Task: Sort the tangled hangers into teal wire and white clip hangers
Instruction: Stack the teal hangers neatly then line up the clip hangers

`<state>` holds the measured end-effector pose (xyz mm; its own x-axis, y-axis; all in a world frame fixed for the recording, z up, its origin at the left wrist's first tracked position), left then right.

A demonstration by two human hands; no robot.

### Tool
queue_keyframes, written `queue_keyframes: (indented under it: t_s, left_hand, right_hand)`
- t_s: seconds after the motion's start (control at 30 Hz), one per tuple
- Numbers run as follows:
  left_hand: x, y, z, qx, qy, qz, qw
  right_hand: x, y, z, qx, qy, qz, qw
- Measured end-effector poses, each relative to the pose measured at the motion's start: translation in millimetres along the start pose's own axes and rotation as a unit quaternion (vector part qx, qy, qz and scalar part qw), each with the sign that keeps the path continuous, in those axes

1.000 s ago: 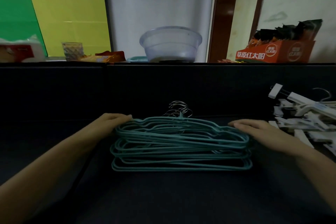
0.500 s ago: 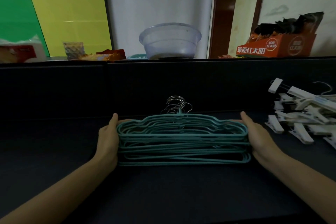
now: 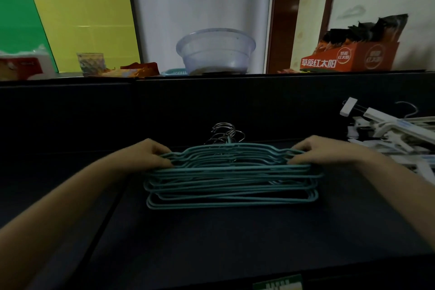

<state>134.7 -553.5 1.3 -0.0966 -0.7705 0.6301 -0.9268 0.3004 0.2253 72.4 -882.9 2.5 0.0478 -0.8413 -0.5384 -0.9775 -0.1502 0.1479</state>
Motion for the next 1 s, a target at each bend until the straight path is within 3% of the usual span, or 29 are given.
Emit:
queue_keyframes:
  t_s: [0.13,0.3,0.47,0.67,1.0]
  left_hand:
    - [17,-9,3,-0.071,-0.16,0.027,0.984]
    - [28,-17,7,-0.008,-0.311,0.066,0.948]
    - [25,-17,8,-0.019,-0.321,0.069,0.944]
    - [16,-25,6,-0.052,-0.305,-0.04,0.95]
    - [25,-29,11,-0.038,-0.377,-0.003,0.925]
  right_hand:
    - [-21,-15,3,-0.057,0.172,0.013,0.983]
    - [-27,-16,2,-0.04,0.274,0.007,0.961]
    - [-24,-13,4,-0.043,0.285,-0.003,0.958]
    - [-16,-9,2,-0.085,0.274,0.091,0.954]
    - [-19,-4,6,-0.06,0.29,0.11,0.949]
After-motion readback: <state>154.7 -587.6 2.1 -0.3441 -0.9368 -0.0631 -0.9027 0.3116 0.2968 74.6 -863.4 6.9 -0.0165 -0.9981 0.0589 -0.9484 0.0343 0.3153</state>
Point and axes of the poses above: each hand's wrist, its own y-axis away from the middle knuckle, its own z-axis out of the palm, x = y × z, the point moved 5 cm from there along -y, towards the middle knuckle, and after that the axes turned 8 degrees about -z, right-handed, at the moved point
